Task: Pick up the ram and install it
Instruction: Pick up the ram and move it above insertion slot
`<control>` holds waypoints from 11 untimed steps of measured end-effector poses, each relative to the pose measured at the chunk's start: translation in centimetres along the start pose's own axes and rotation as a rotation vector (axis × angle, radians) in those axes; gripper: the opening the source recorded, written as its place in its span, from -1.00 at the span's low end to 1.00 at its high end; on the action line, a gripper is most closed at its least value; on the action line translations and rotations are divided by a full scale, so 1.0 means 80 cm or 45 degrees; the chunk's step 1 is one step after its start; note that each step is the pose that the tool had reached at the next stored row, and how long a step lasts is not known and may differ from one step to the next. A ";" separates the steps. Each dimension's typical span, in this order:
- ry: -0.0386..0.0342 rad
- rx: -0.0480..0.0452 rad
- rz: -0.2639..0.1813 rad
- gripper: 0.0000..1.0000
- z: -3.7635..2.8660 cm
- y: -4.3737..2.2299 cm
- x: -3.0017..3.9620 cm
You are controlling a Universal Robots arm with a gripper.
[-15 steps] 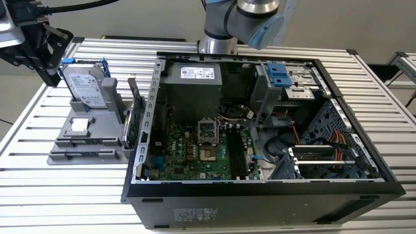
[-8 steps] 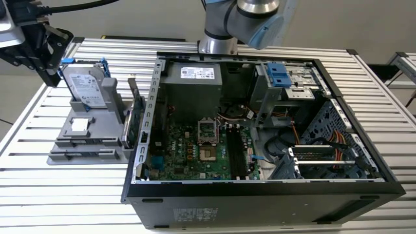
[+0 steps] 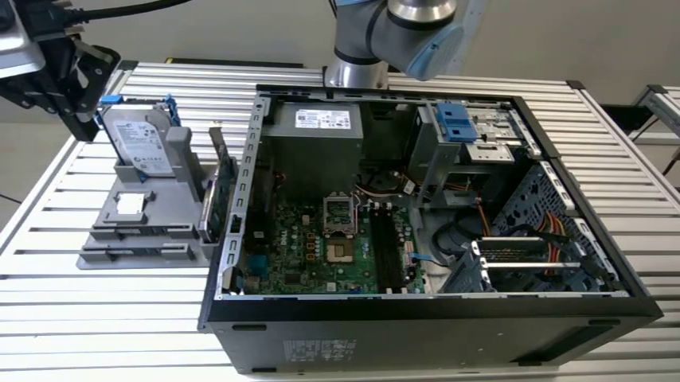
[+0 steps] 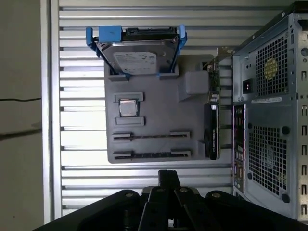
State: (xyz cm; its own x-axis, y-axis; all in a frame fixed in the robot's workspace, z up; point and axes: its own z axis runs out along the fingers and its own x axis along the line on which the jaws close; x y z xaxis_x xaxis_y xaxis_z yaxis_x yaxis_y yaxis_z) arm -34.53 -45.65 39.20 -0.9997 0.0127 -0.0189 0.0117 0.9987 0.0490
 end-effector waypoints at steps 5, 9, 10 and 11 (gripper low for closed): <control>0.0025 -0.001 -0.051 -1.00 0.0000 0.0000 0.0000; 0.0041 -0.002 -0.084 -1.00 0.0000 0.0000 0.0000; 0.0047 -0.002 -0.096 -1.00 0.0000 0.0000 0.0000; 0.0053 -0.002 -0.107 -1.00 -0.0001 0.0000 0.0000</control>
State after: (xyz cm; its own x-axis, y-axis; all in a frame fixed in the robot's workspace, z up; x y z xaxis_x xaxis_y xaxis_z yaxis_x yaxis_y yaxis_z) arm -34.53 -45.65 39.21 -0.9973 -0.0710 -0.0188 -0.0719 0.9962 0.0489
